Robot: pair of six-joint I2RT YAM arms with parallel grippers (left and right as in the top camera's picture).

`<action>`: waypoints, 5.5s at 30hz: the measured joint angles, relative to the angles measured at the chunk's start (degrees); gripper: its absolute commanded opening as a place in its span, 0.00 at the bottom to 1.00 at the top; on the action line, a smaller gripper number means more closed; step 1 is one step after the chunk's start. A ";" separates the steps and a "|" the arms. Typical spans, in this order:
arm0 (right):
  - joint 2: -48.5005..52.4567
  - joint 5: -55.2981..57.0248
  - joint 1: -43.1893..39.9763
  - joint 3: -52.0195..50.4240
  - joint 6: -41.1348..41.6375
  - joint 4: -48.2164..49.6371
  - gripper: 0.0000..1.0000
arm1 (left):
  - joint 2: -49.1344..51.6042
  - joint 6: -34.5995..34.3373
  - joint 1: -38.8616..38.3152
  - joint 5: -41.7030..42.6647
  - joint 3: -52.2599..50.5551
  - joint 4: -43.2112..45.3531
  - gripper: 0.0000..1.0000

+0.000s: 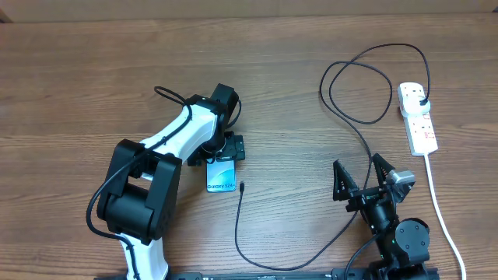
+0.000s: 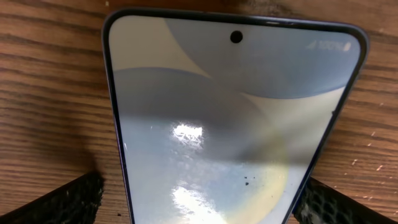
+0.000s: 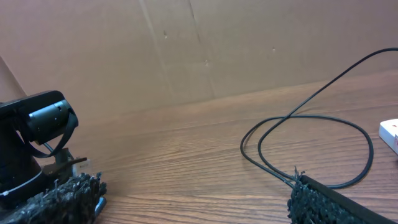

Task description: Plug charger to phone and switch on socket

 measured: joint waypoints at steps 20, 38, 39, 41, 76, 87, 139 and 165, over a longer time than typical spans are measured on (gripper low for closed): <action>0.00 0.00 0.00 0.00 0.00 0.04 1.00 | -0.85 -3.34 -0.04 -0.81 -1.55 2.23 1.00; 0.00 0.00 0.00 0.00 0.00 0.04 1.00 | -0.98 -3.08 -0.04 -0.81 -1.77 3.13 1.00; 0.00 0.02 0.00 0.00 0.00 0.00 1.00 | -0.98 -3.08 -0.04 -0.87 -1.84 3.23 1.00; 0.00 0.00 0.00 0.00 0.02 0.02 1.00 | -0.98 -3.08 -0.04 -0.90 -1.84 3.26 1.00; -0.04 -8.55 0.00 3.43 1.60 -3.87 1.00 | -1.20 -1.75 0.28 0.61 -1.92 3.21 1.00; 12.90 -9.60 0.00 34.95 2.69 -24.20 1.00 | -1.22 -1.33 0.28 0.68 -1.92 3.28 1.00; 88.24 -22.05 0.00 54.45 3.23 -37.99 1.00 | -1.25 -0.94 0.31 0.00 -1.95 3.76 0.78; 88.74 -36.06 9.05 45.66 10.84 -16.24 1.00 | -1.22 7.80 8.52 22.53 -1.75 0.48 0.70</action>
